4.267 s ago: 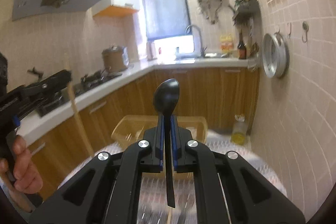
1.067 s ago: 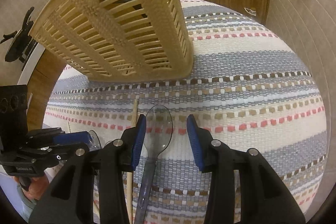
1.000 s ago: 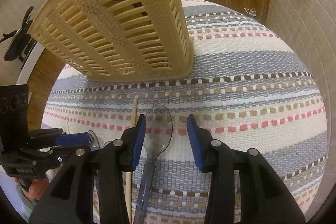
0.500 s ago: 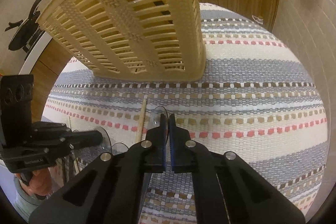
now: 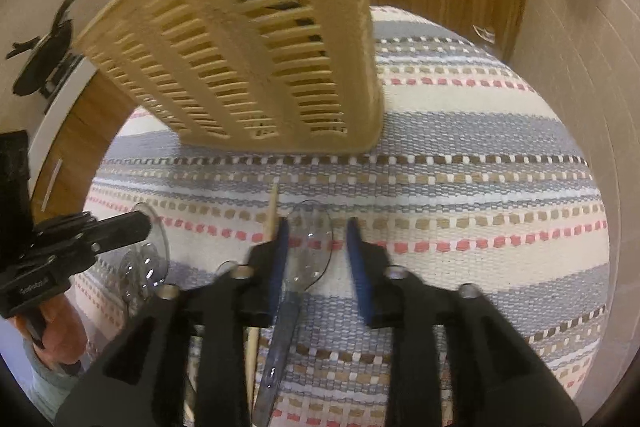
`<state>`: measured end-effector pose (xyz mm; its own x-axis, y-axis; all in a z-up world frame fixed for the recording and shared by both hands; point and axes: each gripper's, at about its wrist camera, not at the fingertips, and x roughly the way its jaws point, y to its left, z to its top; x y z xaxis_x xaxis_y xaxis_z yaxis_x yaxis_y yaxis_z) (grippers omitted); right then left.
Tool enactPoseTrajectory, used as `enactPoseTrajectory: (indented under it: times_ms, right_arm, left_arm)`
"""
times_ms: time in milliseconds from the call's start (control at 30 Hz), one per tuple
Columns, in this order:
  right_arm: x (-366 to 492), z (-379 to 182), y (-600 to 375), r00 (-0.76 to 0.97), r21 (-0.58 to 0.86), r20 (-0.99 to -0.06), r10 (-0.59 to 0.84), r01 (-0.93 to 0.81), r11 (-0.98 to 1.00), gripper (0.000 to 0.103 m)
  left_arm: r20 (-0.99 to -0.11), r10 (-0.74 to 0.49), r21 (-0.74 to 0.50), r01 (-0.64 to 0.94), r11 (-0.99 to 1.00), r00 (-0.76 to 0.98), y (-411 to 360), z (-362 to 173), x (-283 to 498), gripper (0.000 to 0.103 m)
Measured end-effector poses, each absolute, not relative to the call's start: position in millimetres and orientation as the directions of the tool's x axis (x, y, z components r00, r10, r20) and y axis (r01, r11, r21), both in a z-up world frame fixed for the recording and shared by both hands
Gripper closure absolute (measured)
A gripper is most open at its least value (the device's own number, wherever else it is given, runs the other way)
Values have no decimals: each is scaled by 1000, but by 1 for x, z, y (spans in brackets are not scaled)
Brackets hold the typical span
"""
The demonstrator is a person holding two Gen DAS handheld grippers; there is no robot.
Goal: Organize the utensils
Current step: 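Lift the clear spoon with the right tool and drop it into the holder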
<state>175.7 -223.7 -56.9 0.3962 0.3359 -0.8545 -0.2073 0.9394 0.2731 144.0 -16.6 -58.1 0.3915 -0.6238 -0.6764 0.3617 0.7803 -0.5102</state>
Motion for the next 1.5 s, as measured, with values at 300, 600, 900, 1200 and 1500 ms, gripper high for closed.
enactPoseTrajectory:
  times_ms: [300, 600, 900, 1200, 1500]
  right_arm:
    - [185, -64, -207, 366, 245, -888, 280, -138, 960, 46]
    - [189, -65, -188, 338, 208, -909, 245, -142, 968, 67]
    - [186, -46, -177, 386, 217, -886, 256, -143, 966, 75]
    - [128, 29, -186, 596, 179, -757, 269, -206, 962, 75]
    - [98, 123, -195, 808, 152, -530, 258, -209, 966, 75]
  left_arm:
    - [-693, -599, -474, 374, 797, 401, -13, -52, 154, 102]
    - [-687, -607, -490, 362, 793, 400, 3, -53, 155, 102]
    - [-684, -595, -465, 377, 801, 422, 6, -41, 148, 102]
    - [-618, -594, -432, 408, 804, 515, 19, -2, 122, 102]
    - [-574, -603, -424, 429, 797, 554, 26, 20, 102, 102]
